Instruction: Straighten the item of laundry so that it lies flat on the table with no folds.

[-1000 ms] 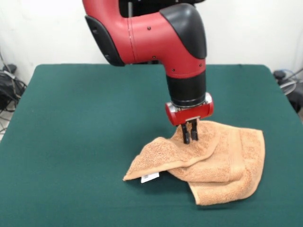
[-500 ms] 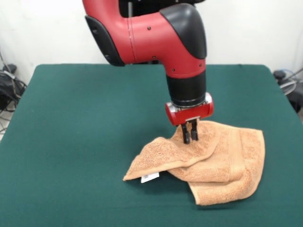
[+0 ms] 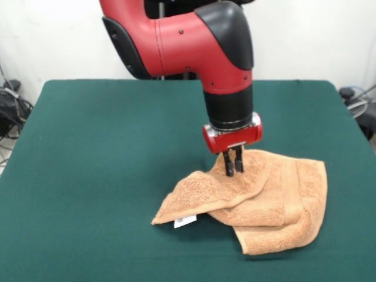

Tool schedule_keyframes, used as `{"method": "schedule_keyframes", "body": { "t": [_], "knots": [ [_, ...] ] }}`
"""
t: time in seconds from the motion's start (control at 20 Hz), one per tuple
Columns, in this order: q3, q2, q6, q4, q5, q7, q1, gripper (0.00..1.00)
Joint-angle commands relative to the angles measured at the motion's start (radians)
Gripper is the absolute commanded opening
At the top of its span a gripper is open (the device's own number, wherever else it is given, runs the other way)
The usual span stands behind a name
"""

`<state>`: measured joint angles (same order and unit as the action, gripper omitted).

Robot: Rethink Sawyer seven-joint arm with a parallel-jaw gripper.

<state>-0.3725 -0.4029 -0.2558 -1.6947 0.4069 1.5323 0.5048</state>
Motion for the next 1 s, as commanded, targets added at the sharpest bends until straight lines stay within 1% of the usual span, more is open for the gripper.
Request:
{"method": "schedule_keyframes", "body": {
  "t": [0.05,0.15,0.3,0.5,0.65,0.8,1.0],
  "knots": [
    [-0.038,-0.016,-0.105,-0.042,0.035,-0.029,0.061,0.00],
    [-0.060,-0.016,-0.123,-0.057,0.042,-0.063,0.111,0.00],
    [-0.081,-0.016,-0.148,-0.065,0.051,-0.094,0.154,0.00],
    [-0.094,-0.045,-0.181,-0.080,0.057,-0.099,0.169,0.00],
    [-0.099,-0.063,-0.179,-0.100,0.067,-0.091,0.182,0.00],
    [-0.096,-0.118,-0.200,-0.126,0.061,-0.070,0.168,0.00],
    [-0.112,-0.169,-0.252,-0.150,0.042,-0.077,0.185,0.00]
  ]
}}
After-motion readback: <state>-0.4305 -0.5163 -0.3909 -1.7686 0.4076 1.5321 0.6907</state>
